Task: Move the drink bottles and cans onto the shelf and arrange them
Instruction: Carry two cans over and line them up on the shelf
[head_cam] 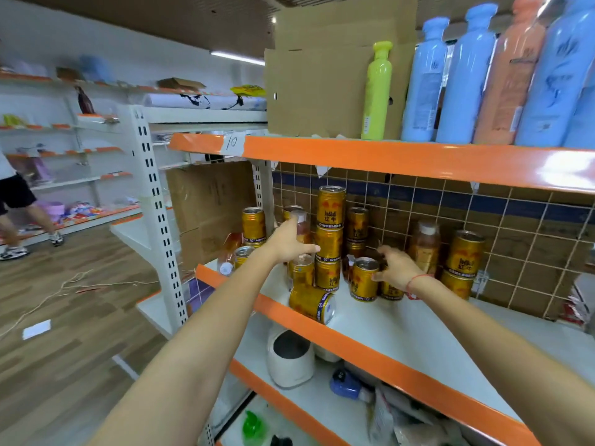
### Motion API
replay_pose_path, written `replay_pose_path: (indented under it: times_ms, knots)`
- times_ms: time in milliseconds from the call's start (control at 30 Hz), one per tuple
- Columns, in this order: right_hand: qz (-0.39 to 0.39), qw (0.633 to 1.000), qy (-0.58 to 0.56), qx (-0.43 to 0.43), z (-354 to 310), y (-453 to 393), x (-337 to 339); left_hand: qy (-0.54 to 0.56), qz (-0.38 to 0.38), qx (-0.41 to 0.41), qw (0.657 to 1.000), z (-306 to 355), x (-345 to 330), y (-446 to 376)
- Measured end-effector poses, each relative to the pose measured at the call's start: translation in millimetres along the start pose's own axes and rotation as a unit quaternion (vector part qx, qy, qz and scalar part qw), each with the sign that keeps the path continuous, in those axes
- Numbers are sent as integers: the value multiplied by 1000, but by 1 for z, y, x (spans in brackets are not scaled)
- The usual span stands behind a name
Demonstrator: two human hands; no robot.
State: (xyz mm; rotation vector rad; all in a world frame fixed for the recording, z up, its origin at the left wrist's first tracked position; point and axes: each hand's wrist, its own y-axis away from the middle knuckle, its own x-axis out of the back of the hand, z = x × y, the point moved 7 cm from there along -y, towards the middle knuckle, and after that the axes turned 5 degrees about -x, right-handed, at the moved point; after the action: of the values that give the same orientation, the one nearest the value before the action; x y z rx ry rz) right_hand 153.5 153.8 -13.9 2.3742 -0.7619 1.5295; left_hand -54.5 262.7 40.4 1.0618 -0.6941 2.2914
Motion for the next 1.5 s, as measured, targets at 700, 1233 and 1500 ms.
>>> replay_pose_path:
  times_ms: [700,1233,1500]
  knots:
    - [150,931,-137,-303,204,-9,25,170,86,-47,981,10,-38,-75]
    - [193,926,-236,-223,187,-22,32,240,175,-32,954,5,-45,-85]
    - [217,929,-223,-201,180,-22,43,233,192,-61,951,14,-39,-76]
